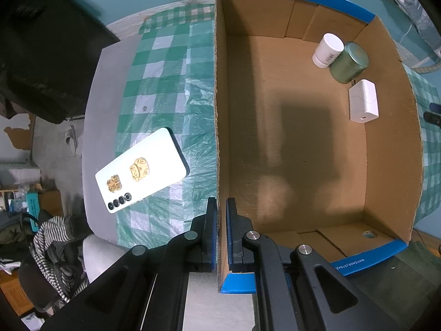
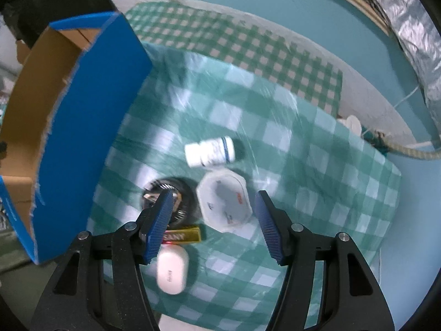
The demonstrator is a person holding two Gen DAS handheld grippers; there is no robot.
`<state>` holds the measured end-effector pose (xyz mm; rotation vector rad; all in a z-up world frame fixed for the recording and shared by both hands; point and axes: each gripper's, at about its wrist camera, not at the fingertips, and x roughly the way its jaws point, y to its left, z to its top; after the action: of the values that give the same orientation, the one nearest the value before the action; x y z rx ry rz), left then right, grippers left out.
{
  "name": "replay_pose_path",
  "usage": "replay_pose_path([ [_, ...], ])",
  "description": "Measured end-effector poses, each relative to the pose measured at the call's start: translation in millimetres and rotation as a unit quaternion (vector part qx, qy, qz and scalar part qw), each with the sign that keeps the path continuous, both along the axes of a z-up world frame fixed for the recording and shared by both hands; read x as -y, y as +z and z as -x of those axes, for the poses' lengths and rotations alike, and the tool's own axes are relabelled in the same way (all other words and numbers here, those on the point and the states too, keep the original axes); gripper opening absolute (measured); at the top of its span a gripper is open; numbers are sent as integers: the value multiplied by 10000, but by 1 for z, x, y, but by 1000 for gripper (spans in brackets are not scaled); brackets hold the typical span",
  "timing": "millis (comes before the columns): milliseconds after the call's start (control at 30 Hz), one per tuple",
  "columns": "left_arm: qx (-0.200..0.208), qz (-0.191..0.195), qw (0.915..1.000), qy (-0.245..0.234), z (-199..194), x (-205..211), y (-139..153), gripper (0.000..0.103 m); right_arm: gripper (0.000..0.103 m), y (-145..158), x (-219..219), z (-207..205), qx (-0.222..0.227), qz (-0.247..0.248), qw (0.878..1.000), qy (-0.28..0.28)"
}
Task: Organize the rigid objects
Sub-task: 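Move the right tool back down over the white octagonal smoke detector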
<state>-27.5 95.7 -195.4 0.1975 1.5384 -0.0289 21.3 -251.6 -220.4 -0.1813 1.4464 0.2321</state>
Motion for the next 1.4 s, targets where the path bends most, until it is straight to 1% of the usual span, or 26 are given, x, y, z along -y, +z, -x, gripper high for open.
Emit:
replay_pose_path([
  [100, -1, -14, 10000, 18, 0, 0, 0, 6, 62, -14, 7, 4, -112, 118, 9999, 12],
  [267, -12, -38, 10000, 47, 1, 1, 0, 6, 62, -34, 15, 6, -274, 170, 9995, 6],
  [567, -3, -77, 9999, 125, 1, 1, -1, 6, 62, -49, 10, 3, -375, 207, 9988, 234],
  [833, 7, -143, 9998, 163, 0, 3, -1, 6, 62, -69, 6, -10, -512, 382, 9972, 400],
  [1000, 13, -175, 9997, 191, 1, 3, -2, 6, 62, -71, 9, -16, -481, 261, 9980, 319],
  [1067, 17, -174, 9997, 183, 1, 3, -2, 6, 60, -71, 10, -17, -462, 233, 9982, 307],
  [1400, 16, -196, 9997, 132, 1, 4, -3, 6, 56, -69, 7, -11, -415, 311, 9983, 259],
])
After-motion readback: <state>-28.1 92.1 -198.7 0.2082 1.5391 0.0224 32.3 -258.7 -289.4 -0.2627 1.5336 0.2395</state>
